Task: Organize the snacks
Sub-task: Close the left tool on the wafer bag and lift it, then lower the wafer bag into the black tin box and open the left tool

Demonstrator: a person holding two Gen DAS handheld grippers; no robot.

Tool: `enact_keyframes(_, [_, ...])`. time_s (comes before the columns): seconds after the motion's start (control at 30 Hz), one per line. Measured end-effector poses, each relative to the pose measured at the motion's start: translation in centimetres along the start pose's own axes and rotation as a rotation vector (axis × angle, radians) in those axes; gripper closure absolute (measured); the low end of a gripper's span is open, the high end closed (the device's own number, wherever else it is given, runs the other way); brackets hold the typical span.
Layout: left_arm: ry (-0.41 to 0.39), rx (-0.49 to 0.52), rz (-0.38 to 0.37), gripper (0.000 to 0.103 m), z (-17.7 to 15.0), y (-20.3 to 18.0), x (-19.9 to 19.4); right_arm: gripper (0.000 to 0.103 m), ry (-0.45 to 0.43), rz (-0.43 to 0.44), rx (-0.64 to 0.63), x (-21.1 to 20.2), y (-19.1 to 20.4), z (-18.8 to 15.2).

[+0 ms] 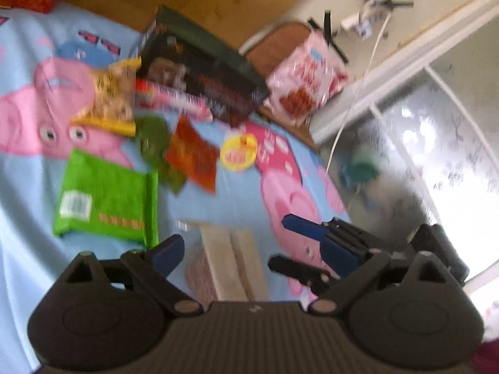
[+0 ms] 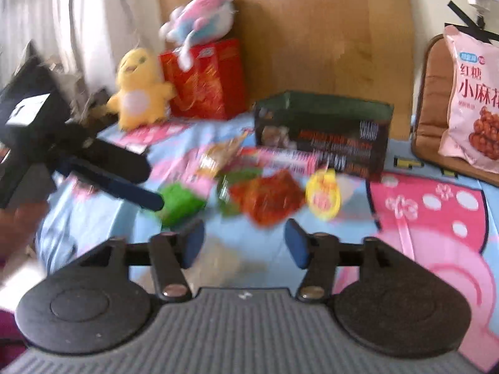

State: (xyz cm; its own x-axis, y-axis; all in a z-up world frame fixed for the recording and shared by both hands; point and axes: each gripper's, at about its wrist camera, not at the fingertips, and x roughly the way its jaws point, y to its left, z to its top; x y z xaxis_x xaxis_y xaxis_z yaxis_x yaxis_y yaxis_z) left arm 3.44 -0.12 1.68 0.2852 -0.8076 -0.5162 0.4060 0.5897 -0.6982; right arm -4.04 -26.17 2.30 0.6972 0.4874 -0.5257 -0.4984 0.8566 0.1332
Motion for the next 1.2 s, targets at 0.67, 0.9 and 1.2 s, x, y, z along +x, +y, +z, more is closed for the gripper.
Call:
enact_keyframes(0.67, [0.014,0.116,0.149,0.012,-1.4,-3.2,3.0,0.042,0.055,0.024,-0.236,1.8,3.8,-3.1])
enact_keyframes(0.9, [-0.135,0.251,0.133,0.012,3.0,-6.6,0.3,0.044,-0.079,-0.03,-0.234,1.1,3.5,-0.1])
enact_keyframes(1.2, [-0.253,0.234,0.141,0.012,14.6,-5.8,3.7,0.044,-0.21,-0.105,-0.205,5.3,-1.3,8.0])
